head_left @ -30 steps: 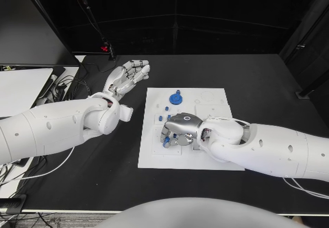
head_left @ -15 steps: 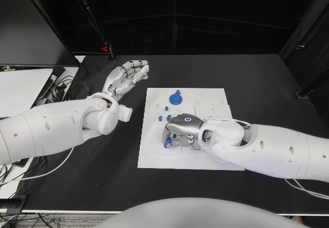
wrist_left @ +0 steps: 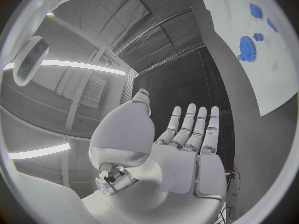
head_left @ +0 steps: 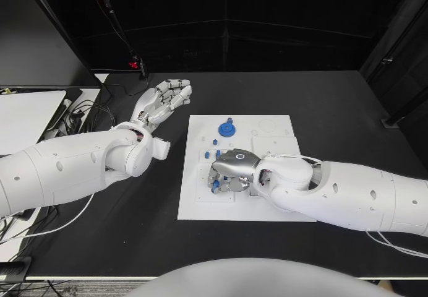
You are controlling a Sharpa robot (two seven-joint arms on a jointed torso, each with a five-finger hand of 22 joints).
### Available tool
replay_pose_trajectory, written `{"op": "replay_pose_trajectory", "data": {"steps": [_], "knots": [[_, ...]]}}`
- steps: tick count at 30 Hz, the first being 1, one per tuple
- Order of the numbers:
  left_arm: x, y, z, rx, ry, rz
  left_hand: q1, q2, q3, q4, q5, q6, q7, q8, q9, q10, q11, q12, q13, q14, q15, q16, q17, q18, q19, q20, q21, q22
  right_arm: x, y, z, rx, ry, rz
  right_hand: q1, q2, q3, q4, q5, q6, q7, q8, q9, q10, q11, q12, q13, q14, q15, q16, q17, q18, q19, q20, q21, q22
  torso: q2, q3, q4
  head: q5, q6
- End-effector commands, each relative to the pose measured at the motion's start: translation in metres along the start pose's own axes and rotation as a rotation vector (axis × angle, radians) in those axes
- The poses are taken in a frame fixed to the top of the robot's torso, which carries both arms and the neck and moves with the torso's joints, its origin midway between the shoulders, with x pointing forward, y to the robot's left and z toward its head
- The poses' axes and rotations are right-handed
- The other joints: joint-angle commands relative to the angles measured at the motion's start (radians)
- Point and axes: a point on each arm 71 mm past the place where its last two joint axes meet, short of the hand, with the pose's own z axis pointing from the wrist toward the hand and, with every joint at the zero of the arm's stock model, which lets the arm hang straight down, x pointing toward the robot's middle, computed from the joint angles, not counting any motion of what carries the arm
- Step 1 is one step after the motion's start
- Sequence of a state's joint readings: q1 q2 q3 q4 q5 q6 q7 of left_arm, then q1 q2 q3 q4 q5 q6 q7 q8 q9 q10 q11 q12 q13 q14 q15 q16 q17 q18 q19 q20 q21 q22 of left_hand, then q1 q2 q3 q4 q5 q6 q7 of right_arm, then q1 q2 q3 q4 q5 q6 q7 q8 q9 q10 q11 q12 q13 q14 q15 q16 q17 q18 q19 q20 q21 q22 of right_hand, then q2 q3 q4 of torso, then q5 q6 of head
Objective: Assemble the parts on the task board
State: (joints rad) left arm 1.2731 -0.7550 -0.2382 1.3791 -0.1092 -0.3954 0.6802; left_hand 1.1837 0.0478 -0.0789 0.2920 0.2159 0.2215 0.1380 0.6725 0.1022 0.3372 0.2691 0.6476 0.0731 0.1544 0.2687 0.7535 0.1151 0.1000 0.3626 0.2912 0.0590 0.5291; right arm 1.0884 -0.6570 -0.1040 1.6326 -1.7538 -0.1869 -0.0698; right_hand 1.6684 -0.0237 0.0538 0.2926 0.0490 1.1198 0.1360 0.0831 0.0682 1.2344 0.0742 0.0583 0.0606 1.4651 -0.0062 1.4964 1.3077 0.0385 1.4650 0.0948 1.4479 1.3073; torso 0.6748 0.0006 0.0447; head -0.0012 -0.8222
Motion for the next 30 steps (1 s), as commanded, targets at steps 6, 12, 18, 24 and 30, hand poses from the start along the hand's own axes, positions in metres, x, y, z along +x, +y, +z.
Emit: {"op": "replay_pose_trajectory", "data": {"steps": [6, 12, 18, 24, 30], "knots": [[0.000, -0.005, 0.000, 0.068, 0.006, -0.007, 0.001, 0.010, -0.006, -0.001, 0.006, -0.008, 0.161, 0.004, -0.002, -0.007, -0.003, 0.006, -0.002, -0.010, -0.001, 0.007, -0.003, -0.020, 0.006, 0.000, 0.003, -0.002, 0.000, 0.001, 0.001, 0.006, 0.011, -0.013, -0.113, -0.064, -0.069, -0.002, -0.003, -0.087, 0.026, -0.023, -0.006, -0.077, 0.026, 0.003, 0.001, 0.059, 0.025, -0.019, 0.006, 0.005, 0.018, 0.021, -0.036, 0.165, 0.000, 0.0003, 0.0007, 0.000, -0.001], [0.001, -0.005, 0.001, 0.067, 0.007, -0.008, 0.001, 0.010, -0.006, -0.001, 0.006, -0.008, 0.161, 0.004, -0.002, -0.007, -0.003, 0.006, -0.002, -0.010, -0.001, 0.007, -0.003, -0.020, 0.006, 0.000, 0.003, -0.002, -0.003, 0.002, 0.001, -0.002, -0.023, 0.001, -0.158, -0.080, -0.087, -0.003, -0.002, -0.122, 0.032, -0.021, -0.003, -0.097, 0.031, 0.006, 0.003, 0.056, 0.029, -0.024, -0.009, 0.008, 0.013, 0.028, -0.046, 0.159, 0.000, 0.0002, 0.0005, -0.001, -0.003], [0.001, -0.005, 0.001, 0.067, 0.008, -0.008, 0.001, 0.010, -0.006, -0.001, 0.006, -0.008, 0.161, 0.004, -0.002, -0.007, -0.003, 0.006, -0.002, -0.010, -0.001, 0.007, -0.003, -0.020, 0.006, 0.000, 0.003, -0.002, -0.006, 0.002, 0.000, 0.000, -0.069, 0.025, -0.168, -0.076, -0.086, -0.003, -0.002, -0.122, 0.038, -0.016, -0.001, -0.098, 0.034, 0.009, 0.004, 0.055, 0.031, -0.026, -0.014, 0.009, 0.013, 0.031, -0.048, 0.157, 0.001, 0.0003, 0.0009, -0.003, -0.004], [0.001, -0.005, 0.001, 0.067, 0.009, -0.009, 0.003, 0.012, -0.008, -0.001, 0.007, -0.008, 0.161, 0.005, -0.003, -0.008, -0.003, 0.007, -0.002, -0.010, -0.001, 0.008, -0.004, -0.020, 0.006, 0.000, 0.003, -0.002, -0.012, -0.002, -0.008, 0.016, -0.153, 0.073, -0.194, -0.091, -0.092, -0.001, -0.002, -0.124, 0.043, -0.015, 0.000, -0.104, 0.039, 0.009, 0.004, 0.052, 0.035, -0.033, -0.035, 0.011, 0.009, 0.035, -0.056, 0.152, 0.001, 0.0004, 0.0002, -0.005, -0.001], [0.001, -0.005, 0.001, 0.067, 0.010, -0.009, 0.003, 0.012, -0.008, -0.001, 0.007, -0.008, 0.161, 0.005, -0.003, -0.008, -0.003, 0.007, -0.002, -0.010, -0.001, 0.008, -0.004, -0.020, 0.006, 0.000, 0.003, -0.002, -0.024, -0.020, -0.037, 0.113, -0.310, 0.361, -0.275, -0.135, -0.076, 0.001, -0.001, -0.139, 0.050, -0.015, 0.001, -0.118, 0.045, 0.014, 0.005, 0.041, 0.040, -0.054, -0.087, 0.025, -0.019, 0.042, -0.110, 0.118, -0.002, -0.0011, 0.0013, -0.008, -0.002]]}}
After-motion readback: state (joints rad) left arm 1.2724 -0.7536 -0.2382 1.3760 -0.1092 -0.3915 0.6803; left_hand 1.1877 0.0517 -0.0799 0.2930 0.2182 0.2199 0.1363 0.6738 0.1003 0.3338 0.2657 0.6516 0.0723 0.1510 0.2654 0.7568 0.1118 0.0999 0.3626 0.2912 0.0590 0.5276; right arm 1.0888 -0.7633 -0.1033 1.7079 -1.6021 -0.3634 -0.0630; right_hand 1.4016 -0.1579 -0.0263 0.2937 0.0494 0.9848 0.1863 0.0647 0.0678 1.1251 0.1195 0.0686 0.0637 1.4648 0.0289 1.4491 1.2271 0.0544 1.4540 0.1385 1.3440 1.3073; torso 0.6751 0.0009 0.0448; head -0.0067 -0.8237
